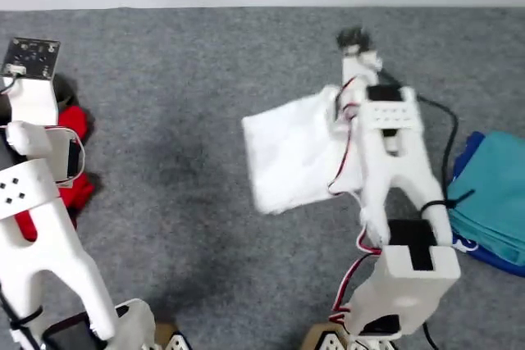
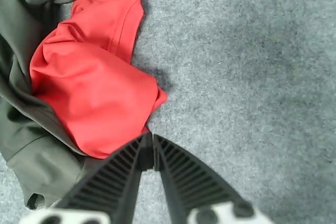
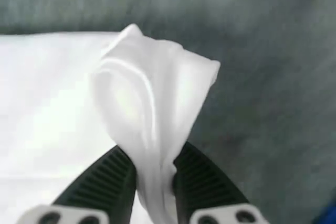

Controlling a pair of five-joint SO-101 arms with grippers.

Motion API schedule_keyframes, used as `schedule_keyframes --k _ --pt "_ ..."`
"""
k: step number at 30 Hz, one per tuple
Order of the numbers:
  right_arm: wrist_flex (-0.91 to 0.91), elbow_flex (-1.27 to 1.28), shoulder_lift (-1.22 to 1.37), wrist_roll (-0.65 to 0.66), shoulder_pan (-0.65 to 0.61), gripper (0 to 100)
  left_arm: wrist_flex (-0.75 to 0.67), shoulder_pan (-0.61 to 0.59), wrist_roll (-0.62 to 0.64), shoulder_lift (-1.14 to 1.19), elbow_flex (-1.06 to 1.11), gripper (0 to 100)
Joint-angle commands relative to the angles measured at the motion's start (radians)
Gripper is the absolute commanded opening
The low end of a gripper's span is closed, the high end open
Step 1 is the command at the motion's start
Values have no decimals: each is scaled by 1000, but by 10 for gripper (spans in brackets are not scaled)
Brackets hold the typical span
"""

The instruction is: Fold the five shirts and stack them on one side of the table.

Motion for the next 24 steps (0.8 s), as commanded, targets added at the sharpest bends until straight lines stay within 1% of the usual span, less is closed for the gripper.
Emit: schedule_keyframes --k 1,5,7,9,11,12,14,15,16,20,24 --pt "-16 -233 87 273 13 10 21 -5 -8 -23 -4 4" --pt "-15 -453 306 488 -7 10 20 -3 -8 -23 30 4" --pt "-13 -562 409 557 -13 15 20 -3 -8 -23 64 4" --pt "-5 -664 496 574 -12 37 20 -3 -8 -23 88 4" --pt "36 -752 552 569 -8 121 18 -3 -9 -23 97 4" --pt "70 -793 564 537 -1 170 18 -3 -9 -23 97 4" --pt "127 -879 572 387 4 235 18 -3 -9 -23 94 4" --pt "153 -919 573 307 4 247 17 -3 -9 -23 94 4" --pt "180 -956 576 245 4 251 11 -3 -11 -23 96 4" --pt "325 -1057 579 86 -8 250 5 -2 -11 -23 94 4" --pt "473 -1119 579 -140 -25 250 5 -2 -11 -23 97 4"
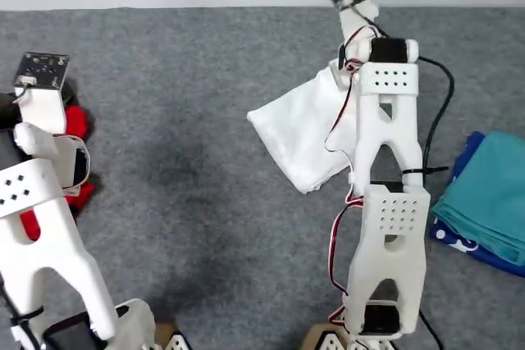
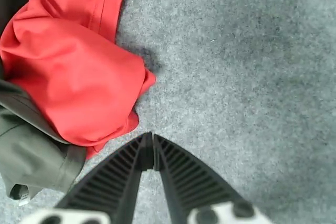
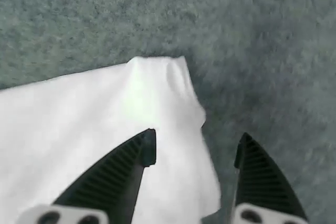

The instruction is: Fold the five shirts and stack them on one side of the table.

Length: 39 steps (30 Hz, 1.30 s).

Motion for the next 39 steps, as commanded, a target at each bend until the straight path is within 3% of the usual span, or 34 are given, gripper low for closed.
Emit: schedule_keyframes --k 1,8,18,23,26,39 --pt "122 -100 -13 -210 -25 250 5 -2 -11 -23 -2 4" --pt "361 -129 -21 -509 -76 251 5 -2 -11 -23 -2 4" --pt "366 -106 -81 -914 -130 258 6 -2 -11 -23 -2 4" --pt "361 -26 -41 -1115 -137 394 6 -2 -11 -23 -1 4" --pt "352 -34 13 -1163 -133 452 6 -2 -11 -23 -1 4" --pt "110 -84 291 -1200 -105 451 5 -5 -52 -23 47 4"
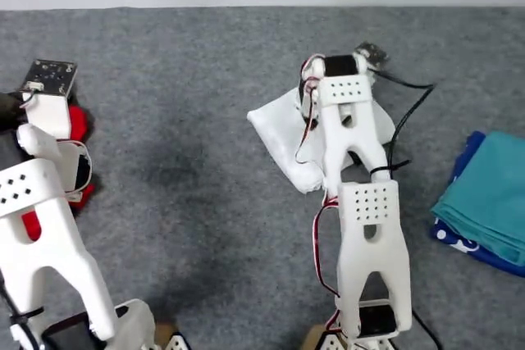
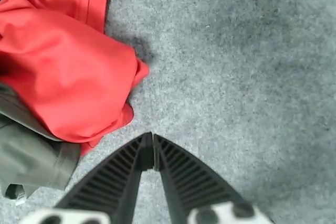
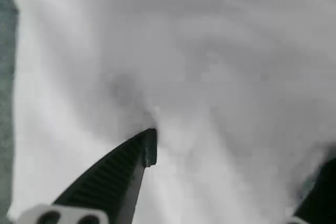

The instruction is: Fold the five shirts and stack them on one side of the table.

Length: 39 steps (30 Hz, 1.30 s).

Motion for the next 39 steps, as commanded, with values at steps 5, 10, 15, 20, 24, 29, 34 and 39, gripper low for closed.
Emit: schedule_keyframes --k 5,10,15,20,24,29,34,39 --pt "-71 -49 81 -5 24 296 6 -5 -15 -23 -4 4" --pt "-19 -49 56 52 48 34 6 -5 -15 -23 -4 5" --pt "56 -49 -12 149 73 6 6 -3 -15 -23 -4 5" --pt "174 -49 -116 302 87 9 8 -3 -15 -25 -4 5" --pt "200 3 -229 434 137 9 12 -3 -15 -28 -4 5" --pt "199 69 -403 621 229 9 14 -3 -15 -32 -5 5" --pt "199 183 -576 772 318 8 20 -2 -14 -32 -7 5" --pt "199 292 -720 875 398 8 20 -2 -14 -32 -7 5"
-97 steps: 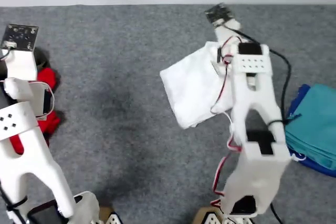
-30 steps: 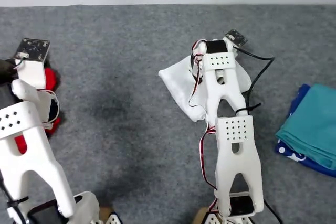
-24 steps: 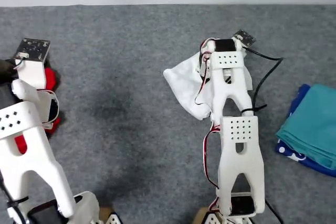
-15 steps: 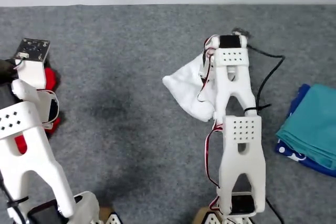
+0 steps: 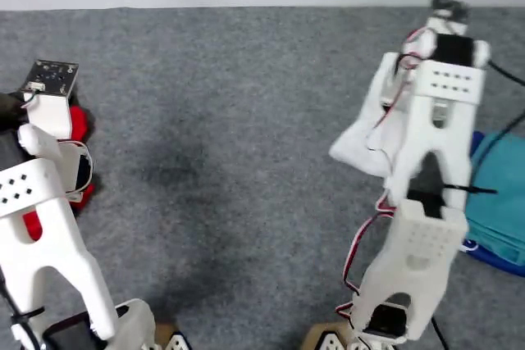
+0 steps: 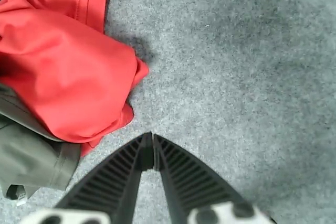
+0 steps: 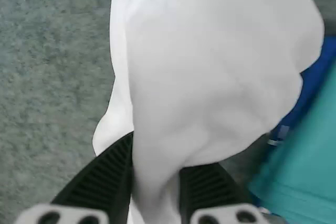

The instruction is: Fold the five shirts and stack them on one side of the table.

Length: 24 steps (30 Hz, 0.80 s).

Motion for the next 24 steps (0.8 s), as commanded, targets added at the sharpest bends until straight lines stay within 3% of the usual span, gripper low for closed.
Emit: schedule_keyframes --k 1,14,24 --pt "41 38 -162 86 58 8 18 -2 -8 -32 -8 5" --pt "41 158 -338 301 300 8 17 -2 -9 -31 -8 5" --pt "38 186 -243 419 504 8 18 63 -2 -32 -8 5"
